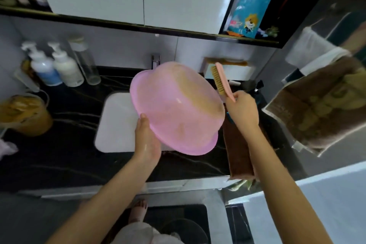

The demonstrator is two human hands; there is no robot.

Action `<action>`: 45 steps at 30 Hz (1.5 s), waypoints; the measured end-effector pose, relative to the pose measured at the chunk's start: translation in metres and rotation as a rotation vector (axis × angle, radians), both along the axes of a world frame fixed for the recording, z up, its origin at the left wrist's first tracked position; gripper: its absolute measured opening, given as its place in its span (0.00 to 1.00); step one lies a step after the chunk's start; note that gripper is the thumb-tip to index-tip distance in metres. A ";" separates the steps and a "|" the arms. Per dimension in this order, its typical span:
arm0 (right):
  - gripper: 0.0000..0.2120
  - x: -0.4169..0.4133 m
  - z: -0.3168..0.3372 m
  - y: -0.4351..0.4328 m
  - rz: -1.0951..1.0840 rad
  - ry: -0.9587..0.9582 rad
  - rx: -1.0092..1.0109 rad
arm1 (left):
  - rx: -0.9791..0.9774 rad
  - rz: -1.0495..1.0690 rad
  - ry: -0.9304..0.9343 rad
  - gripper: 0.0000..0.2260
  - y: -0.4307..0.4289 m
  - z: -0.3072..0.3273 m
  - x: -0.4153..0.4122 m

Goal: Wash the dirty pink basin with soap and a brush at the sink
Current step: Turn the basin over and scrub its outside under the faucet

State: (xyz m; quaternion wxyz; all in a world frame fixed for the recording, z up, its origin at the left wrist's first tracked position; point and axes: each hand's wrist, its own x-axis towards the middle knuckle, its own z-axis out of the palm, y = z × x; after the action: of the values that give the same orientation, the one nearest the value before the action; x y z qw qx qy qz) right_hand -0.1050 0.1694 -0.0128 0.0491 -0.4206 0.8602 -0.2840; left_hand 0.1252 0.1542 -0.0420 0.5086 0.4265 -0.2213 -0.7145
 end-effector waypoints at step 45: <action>0.11 0.016 -0.104 -0.043 0.123 -0.347 0.339 | 0.432 -0.423 -0.662 0.22 -0.109 -0.126 0.079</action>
State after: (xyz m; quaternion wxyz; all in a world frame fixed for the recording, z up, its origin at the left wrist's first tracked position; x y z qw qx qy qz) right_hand -0.0891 0.1268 -0.1169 0.2832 -0.4027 0.8471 -0.2003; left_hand 0.2040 0.0456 -0.1679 0.1524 0.6739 -0.3003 -0.6576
